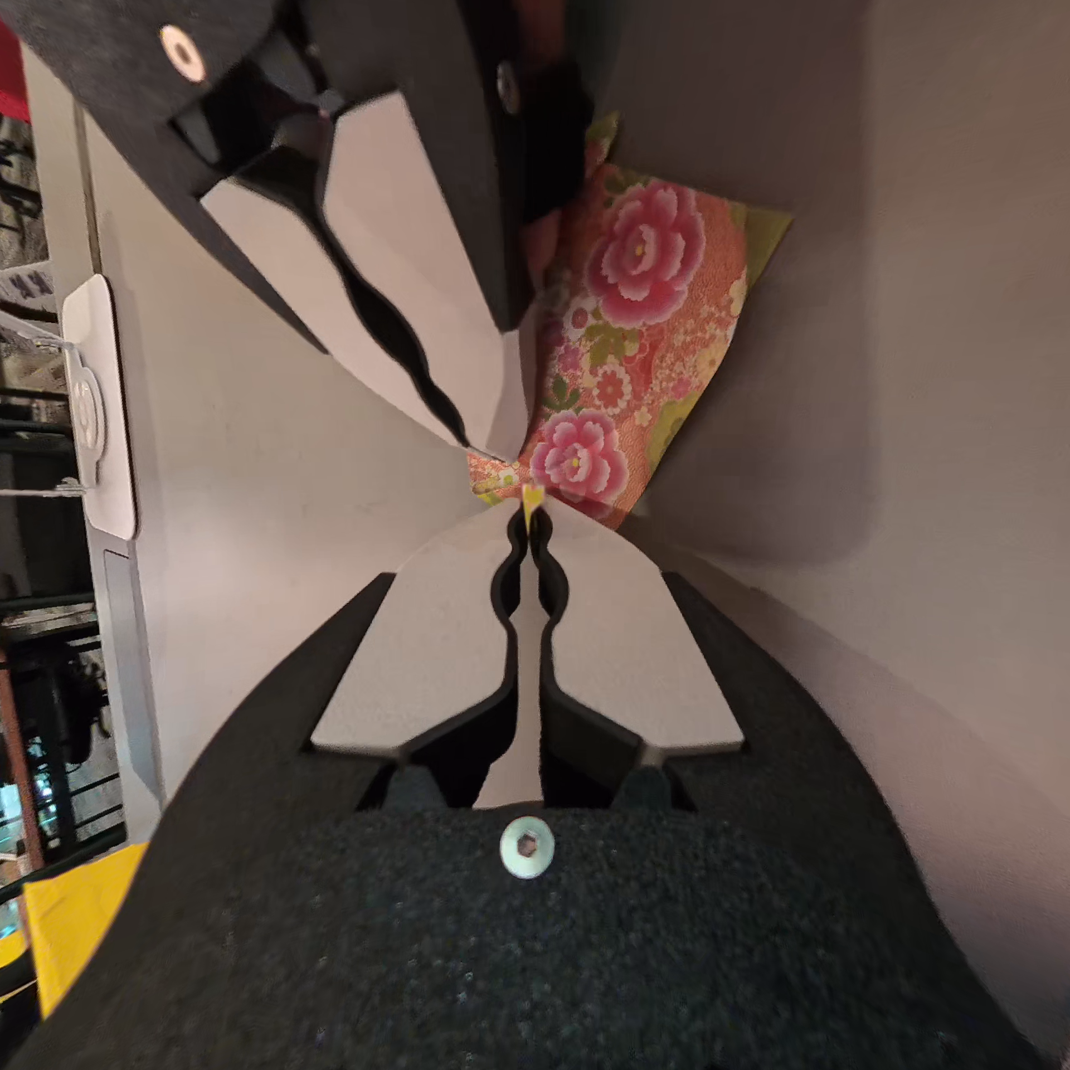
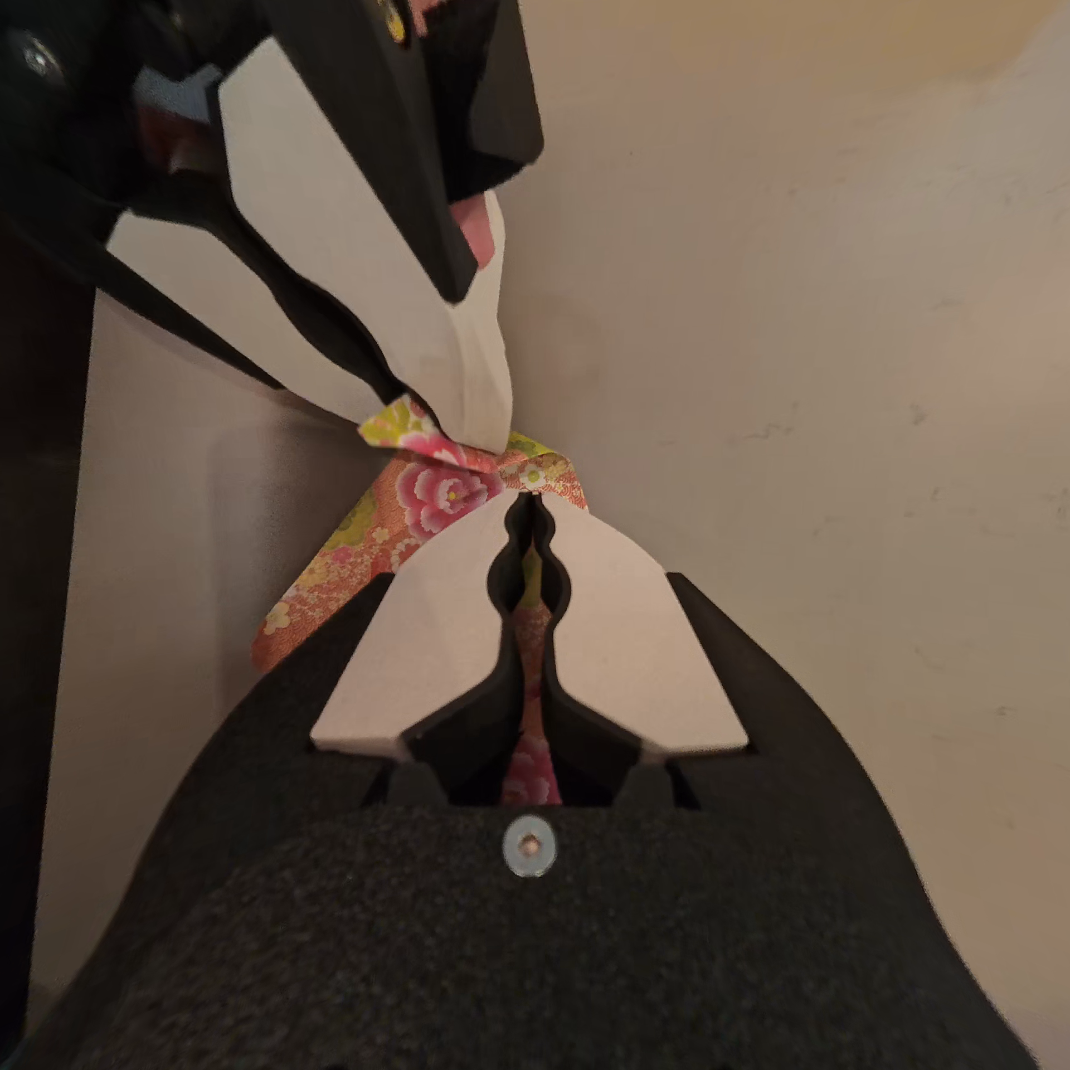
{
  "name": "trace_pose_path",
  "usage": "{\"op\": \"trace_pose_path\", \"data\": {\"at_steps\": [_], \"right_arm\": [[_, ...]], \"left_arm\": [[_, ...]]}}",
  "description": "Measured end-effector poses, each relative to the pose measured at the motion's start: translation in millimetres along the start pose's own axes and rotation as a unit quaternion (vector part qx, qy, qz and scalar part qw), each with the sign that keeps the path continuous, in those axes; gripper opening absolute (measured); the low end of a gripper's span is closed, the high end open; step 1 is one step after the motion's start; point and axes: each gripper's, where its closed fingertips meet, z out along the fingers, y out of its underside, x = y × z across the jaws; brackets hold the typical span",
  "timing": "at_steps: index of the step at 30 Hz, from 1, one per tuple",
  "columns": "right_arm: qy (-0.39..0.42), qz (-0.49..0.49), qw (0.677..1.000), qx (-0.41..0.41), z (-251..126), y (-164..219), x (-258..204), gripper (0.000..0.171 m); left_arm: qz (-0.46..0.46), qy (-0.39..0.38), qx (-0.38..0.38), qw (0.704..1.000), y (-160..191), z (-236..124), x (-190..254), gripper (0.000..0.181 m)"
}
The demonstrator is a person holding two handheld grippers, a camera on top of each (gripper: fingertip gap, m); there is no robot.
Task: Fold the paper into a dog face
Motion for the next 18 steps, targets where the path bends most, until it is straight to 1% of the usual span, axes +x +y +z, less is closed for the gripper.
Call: {"op": "trace_pose_path", "data": {"at_steps": [1,4,11,15,18], "right_arm": [[0.001,0.000,1.000,-0.001,0,0,0,0.000],[0.001,0.004,1.000,0.000,0,0,0,0.000],[0.005,0.014,1.000,0.007,0,-1,2,0.000],[0.007,0.015,1.000,0.004,0,-1,2,0.000],[0.007,0.019,1.000,0.001,0,-1,2,0.000]], "left_arm": [[0.001,0.001,-0.006,1.000,0,1,0,0.000],[0.008,0.001,-0.023,1.000,0,1,1,0.000],[0.120,-0.050,-0.037,0.991,-1,-1,5,0.000],[0.119,-0.043,-0.047,0.991,-1,-3,6,0.002],[0.113,-0.031,-0.052,0.992,-5,-9,7,0.010]]}}
